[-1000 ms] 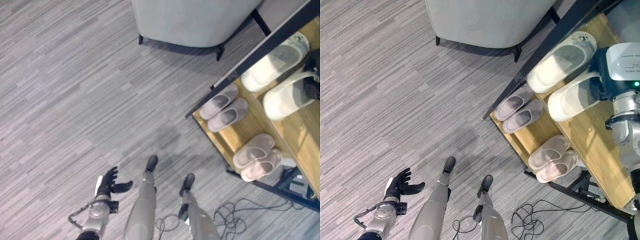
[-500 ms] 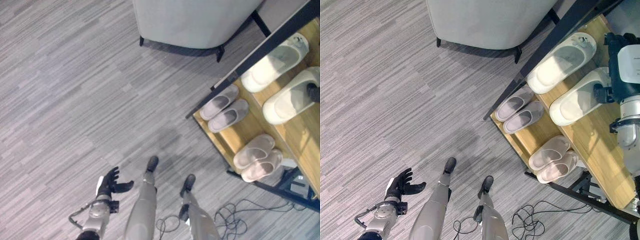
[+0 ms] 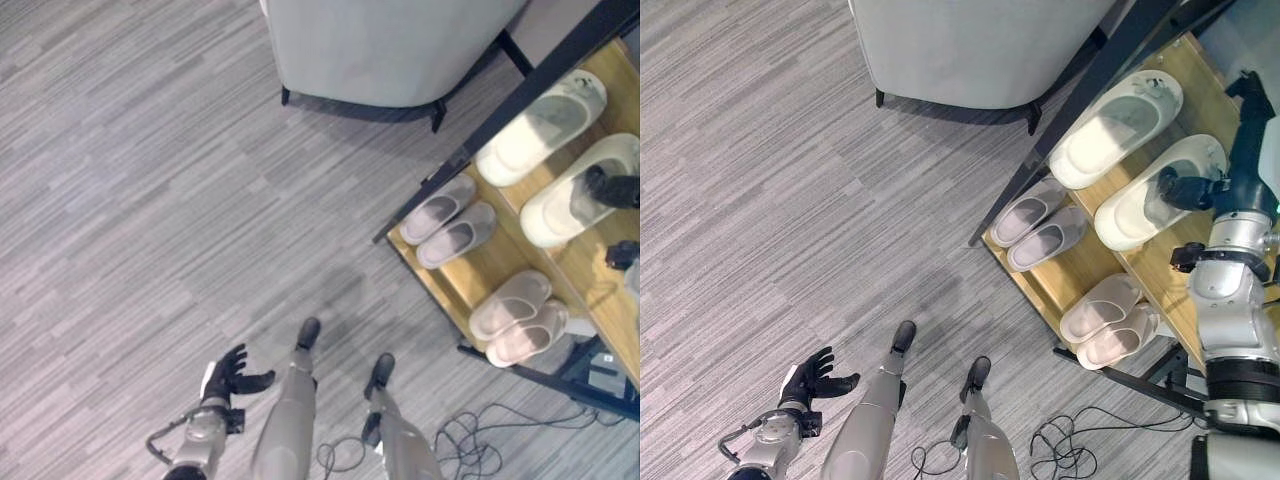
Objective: Arrange the slippers neatly on the shoe rack.
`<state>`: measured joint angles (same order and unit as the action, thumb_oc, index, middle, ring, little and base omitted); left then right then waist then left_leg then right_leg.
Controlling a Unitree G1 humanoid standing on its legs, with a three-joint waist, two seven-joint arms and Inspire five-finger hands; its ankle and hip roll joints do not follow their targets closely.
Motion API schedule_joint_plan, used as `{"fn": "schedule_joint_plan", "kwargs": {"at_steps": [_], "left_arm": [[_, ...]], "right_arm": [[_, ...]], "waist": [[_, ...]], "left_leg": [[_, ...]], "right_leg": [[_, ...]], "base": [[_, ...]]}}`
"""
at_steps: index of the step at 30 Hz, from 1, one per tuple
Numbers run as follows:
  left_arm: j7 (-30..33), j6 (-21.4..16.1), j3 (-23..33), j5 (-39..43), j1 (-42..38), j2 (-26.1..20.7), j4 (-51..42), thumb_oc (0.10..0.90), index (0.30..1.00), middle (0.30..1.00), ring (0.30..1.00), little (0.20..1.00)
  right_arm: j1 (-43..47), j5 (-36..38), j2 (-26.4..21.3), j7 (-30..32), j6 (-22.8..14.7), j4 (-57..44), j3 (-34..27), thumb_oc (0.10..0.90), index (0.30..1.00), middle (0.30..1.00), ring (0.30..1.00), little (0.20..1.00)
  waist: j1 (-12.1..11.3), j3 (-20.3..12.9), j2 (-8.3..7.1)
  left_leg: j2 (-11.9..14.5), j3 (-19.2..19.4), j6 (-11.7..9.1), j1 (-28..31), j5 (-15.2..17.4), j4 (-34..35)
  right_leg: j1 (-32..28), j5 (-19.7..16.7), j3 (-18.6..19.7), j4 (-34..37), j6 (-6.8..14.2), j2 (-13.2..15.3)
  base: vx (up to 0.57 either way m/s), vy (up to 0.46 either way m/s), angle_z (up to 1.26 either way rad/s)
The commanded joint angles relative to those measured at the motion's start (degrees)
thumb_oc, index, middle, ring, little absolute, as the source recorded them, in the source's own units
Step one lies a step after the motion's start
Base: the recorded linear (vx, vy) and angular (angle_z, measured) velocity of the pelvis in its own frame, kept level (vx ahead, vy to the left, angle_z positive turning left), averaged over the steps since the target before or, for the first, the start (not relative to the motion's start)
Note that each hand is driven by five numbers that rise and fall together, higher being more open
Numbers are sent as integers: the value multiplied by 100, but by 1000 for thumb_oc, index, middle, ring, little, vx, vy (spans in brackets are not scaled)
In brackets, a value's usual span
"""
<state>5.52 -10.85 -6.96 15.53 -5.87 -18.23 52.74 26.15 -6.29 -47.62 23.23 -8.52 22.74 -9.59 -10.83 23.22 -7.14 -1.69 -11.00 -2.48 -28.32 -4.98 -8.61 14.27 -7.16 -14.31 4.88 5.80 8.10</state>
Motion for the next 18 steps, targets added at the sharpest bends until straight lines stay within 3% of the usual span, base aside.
{"fn": "schedule_joint_plan", "kwargs": {"at_steps": [1, 7, 9, 18], "left_arm": [[36, -52, -128, 18, 221, 16, 266, 800, 900, 900, 900, 900], [77, -37, -81, -11, 217, 57, 327, 800, 900, 900, 900, 900], [95, -17, -33, -18, 238, 133, 430, 800, 900, 900, 900, 900], [82, -22, 44, -52, 338, 269, 408, 800, 900, 900, 900, 900]], "right_arm": [[-145, 792, -141, 622, -742, -414, -566, 800, 900, 900, 900, 900], [-583, 1580, 476, 580, -1110, -658, -981, 800, 900, 900, 900, 900], [-936, 2007, 930, 480, -1331, -848, -1173, 800, 900, 900, 900, 900], [-1864, 2331, 1797, -27, -1356, -1080, -1123, 800, 900, 900, 900, 900]], "waist": [[262, -859, 6], [303, -976, -11], [350, -1059, -6], [462, -1214, -21]], "left_leg": [[135, 76, -40, 204, 338, 411], [134, 56, -31, 263, 362, 435], [128, 64, -27, 333, 387, 464], [120, 63, -11, 505, 424, 510]], "right_leg": [[185, 402, 155, -412, 156, 45], [139, 427, 161, -404, 155, 34], [95, 446, 168, -394, 156, 30], [-26, 482, 138, -421, 160, 26]], "base": [[0, 0, 0], [5, -1, 1], [37, 7, 0], [4, 1, 0]]}}
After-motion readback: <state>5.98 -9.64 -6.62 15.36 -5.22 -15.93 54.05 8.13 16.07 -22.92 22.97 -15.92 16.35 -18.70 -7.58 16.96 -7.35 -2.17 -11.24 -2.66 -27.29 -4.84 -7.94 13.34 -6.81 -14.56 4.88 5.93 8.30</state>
